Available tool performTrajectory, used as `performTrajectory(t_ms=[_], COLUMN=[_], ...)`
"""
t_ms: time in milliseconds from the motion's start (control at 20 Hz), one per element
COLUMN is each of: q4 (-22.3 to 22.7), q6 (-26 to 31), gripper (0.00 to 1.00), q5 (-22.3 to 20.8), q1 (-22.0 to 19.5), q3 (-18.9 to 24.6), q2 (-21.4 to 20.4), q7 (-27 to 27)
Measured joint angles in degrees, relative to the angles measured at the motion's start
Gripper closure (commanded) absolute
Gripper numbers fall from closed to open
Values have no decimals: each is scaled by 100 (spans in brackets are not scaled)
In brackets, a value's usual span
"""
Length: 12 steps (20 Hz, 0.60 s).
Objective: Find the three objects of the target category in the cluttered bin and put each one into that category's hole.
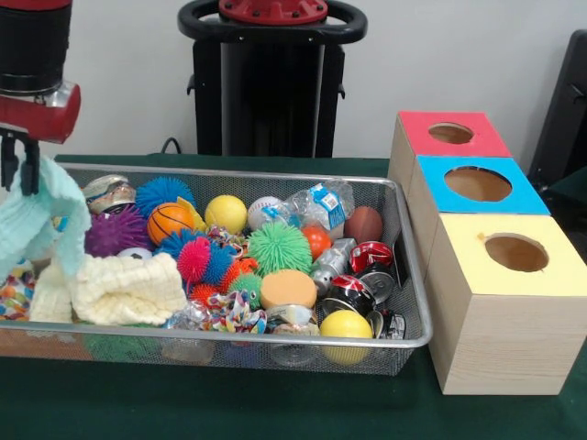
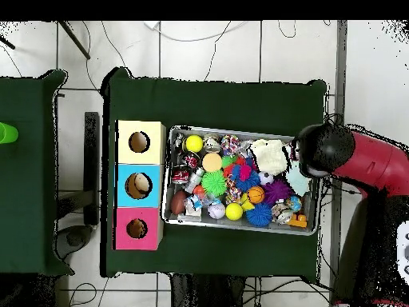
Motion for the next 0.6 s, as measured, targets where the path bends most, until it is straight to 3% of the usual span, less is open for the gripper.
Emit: performTrajectory(t_ms=[600], q4=[346], q6=[-1186], gripper=[100], q5=[0], q1=[121], q3=[12], q2=[43], q7=[1])
